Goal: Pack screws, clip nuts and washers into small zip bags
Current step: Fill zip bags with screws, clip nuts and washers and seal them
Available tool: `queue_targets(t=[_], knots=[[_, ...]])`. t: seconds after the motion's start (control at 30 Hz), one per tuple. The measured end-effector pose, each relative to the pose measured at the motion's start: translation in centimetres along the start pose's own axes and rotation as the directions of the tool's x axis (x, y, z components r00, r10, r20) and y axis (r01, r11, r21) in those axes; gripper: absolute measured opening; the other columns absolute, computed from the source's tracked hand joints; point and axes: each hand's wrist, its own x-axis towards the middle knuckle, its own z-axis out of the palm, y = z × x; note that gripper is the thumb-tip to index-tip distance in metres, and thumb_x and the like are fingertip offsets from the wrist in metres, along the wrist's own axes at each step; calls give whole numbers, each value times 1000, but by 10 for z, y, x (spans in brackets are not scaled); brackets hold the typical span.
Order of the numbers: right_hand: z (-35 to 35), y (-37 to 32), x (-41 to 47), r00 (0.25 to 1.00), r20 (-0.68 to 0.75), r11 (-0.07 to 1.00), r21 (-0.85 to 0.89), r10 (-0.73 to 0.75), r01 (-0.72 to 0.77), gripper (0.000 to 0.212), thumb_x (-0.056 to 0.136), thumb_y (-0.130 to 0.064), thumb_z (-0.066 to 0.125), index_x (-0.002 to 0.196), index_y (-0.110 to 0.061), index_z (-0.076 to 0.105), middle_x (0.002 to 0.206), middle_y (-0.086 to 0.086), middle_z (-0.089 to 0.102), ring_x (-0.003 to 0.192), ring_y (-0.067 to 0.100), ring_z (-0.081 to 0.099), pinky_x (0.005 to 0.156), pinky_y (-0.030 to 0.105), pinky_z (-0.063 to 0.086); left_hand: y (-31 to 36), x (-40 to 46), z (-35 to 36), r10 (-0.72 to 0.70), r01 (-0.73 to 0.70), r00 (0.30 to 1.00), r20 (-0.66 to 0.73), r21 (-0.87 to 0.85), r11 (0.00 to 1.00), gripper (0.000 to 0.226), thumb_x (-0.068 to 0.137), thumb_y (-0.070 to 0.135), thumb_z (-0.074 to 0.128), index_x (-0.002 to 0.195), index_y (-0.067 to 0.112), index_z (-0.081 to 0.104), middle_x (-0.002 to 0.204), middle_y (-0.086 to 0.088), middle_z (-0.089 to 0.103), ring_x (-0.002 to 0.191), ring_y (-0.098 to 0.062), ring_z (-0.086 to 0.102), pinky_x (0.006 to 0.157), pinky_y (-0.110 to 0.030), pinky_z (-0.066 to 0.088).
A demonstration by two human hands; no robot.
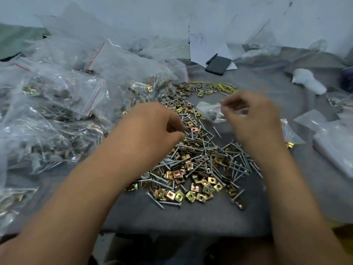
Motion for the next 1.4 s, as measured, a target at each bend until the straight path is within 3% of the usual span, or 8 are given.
queue_targets(t=[0.23, 0.3, 0.5, 0.63, 0.87, 1.03, 1.2, 1.4], knots=[[-48, 14, -29, 975, 185, 973, 171, 119, -152, 16, 87, -22, 83, 98, -32, 78, 88, -16, 75, 84, 3, 70, 80, 22, 55, 1, 3, 5, -1, -4, 999, -44, -126, 992, 9, 93, 41, 76, 99, 40, 82, 80, 25, 70, 67, 16, 62, 58, -14, 44], [-70, 19, -39, 969, 160, 974, 100, 187, -205, 10, 88, -24, 82, 92, -33, 79, 81, -18, 74, 76, -2, 68, 69, 9, 49, 1, 3, 4, -14, 1, 996, -90, -148, 989, 6, 92, 39, 77, 94, 43, 81, 80, 25, 71, 71, 11, 65, 63, -17, 46], [-103, 27, -88, 894, 228, 910, -256, 385, -327, 19, 79, -28, 87, 69, -35, 73, 69, -25, 69, 72, -8, 62, 58, 13, 42, 1, 4, 9, -15, -23, 985, -170, -220, 975, 5, 91, 41, 75, 90, 42, 80, 74, 21, 72, 74, 11, 65, 59, -21, 43], [-99, 28, -101, 867, 343, 928, -216, 362, -302, 31, 77, -12, 88, 83, -38, 73, 79, -16, 70, 74, 0, 63, 68, 17, 47, -2, 6, 11, -20, -25, 984, -176, -252, 967, 5, 90, 43, 75, 88, 46, 79, 77, 28, 72, 71, 1, 68, 64, -25, 50], [-97, 39, -99, 901, 307, 945, -210, 307, -250, 25, 74, -24, 92, 77, -40, 73, 79, -13, 68, 77, 3, 61, 71, 25, 48, -1, 6, 9, -12, -42, 984, -179, -291, 956, 16, 90, 46, 76, 98, 59, 72, 79, 29, 72, 71, -1, 69, 71, -28, 56], [-88, 42, -94, 954, 164, 965, -119, 250, -233, 19, 80, -20, 87, 77, -32, 73, 83, -11, 66, 79, 3, 61, 71, 18, 43, 2, 4, 10, -28, -22, 982, -185, -264, 964, 10, 90, 52, 73, 96, 59, 74, 80, 29, 73, 67, -9, 71, 73, -44, 64], [-82, 48, -94, 960, 163, 954, -233, 227, -187, 23, 79, -25, 90, 98, -32, 79, 97, -12, 61, 83, -2, 55, 78, 4, 37, 4, 4, 11, -31, -21, 984, -178, -280, 960, 10, 90, 52, 72, 95, 60, 75, 80, 27, 74, 68, -11, 73, 74, -45, 65], [-69, 46, -86, 974, 137, 943, -306, 183, -134, 17, 87, -33, 82, 103, -27, 83, 104, -10, 65, 105, 16, 61, 94, 37, 51, 3, 5, 14, -15, -28, 989, -150, -281, 959, 10, 91, 50, 72, 97, 57, 76, 81, 26, 75, 68, -8, 73, 73, -41, 64]])
